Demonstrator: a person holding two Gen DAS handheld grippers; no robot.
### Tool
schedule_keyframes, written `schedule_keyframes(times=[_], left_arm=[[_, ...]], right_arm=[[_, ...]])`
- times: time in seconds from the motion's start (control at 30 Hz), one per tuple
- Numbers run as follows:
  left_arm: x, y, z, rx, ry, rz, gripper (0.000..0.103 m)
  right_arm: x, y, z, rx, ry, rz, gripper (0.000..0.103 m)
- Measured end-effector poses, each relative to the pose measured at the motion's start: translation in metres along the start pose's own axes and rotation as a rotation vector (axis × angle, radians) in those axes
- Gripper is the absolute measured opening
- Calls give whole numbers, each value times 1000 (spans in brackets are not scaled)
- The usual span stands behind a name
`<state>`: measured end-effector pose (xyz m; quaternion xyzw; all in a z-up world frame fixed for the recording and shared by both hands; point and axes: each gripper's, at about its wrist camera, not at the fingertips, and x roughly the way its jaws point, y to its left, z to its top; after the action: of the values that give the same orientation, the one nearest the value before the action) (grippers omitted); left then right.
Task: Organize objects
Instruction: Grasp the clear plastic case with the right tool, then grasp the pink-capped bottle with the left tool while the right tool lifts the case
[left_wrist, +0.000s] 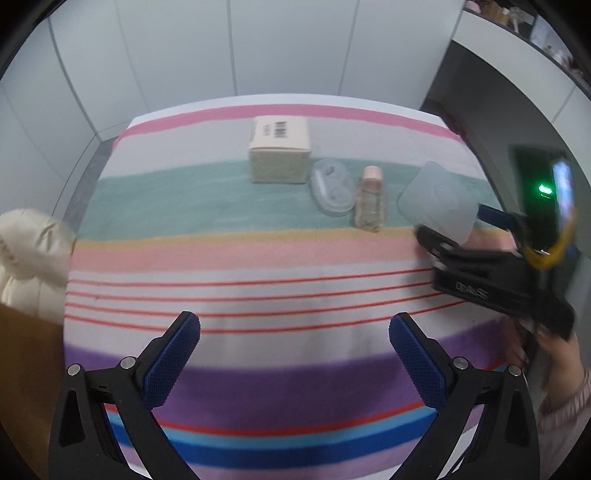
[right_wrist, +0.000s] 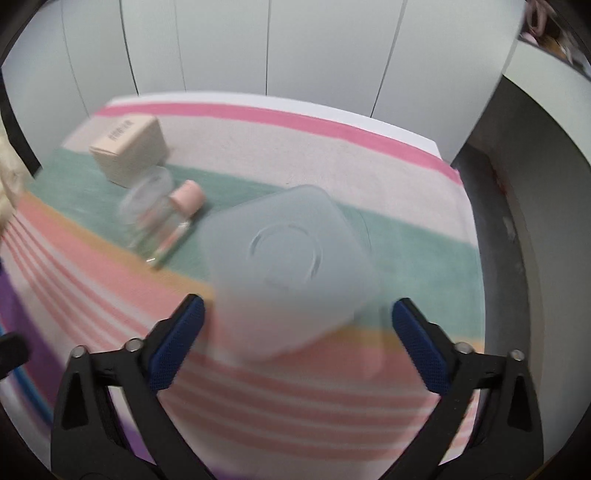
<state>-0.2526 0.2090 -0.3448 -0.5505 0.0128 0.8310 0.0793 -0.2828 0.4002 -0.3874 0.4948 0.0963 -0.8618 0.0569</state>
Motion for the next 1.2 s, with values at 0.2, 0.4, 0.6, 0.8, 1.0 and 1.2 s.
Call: schedule_keyframes(times=[0.2, 0.4, 0.6, 0.8, 1.0, 1.2], left_arm=[[17, -15, 20, 27, -4, -100, 99], [45, -41, 63, 33, -14, -113, 91], [78, -67, 79, 0, 10, -66, 54], [79, -75, 77, 31, -18, -58, 28], [76, -77, 76, 38, -13, -21, 28], [54, -72, 73, 41, -32, 1, 28]], right_arm=[[-11, -9, -2, 9, -58, 8, 90], [-29, -48, -30, 168, -57, 9, 89], [-40, -72, -52, 247, -38, 19, 89], [-49, -72, -55, 244, -44, 30, 89], [-62, -64, -51, 229, -61, 43, 89], [-78, -50, -43, 204, -85, 45, 88]])
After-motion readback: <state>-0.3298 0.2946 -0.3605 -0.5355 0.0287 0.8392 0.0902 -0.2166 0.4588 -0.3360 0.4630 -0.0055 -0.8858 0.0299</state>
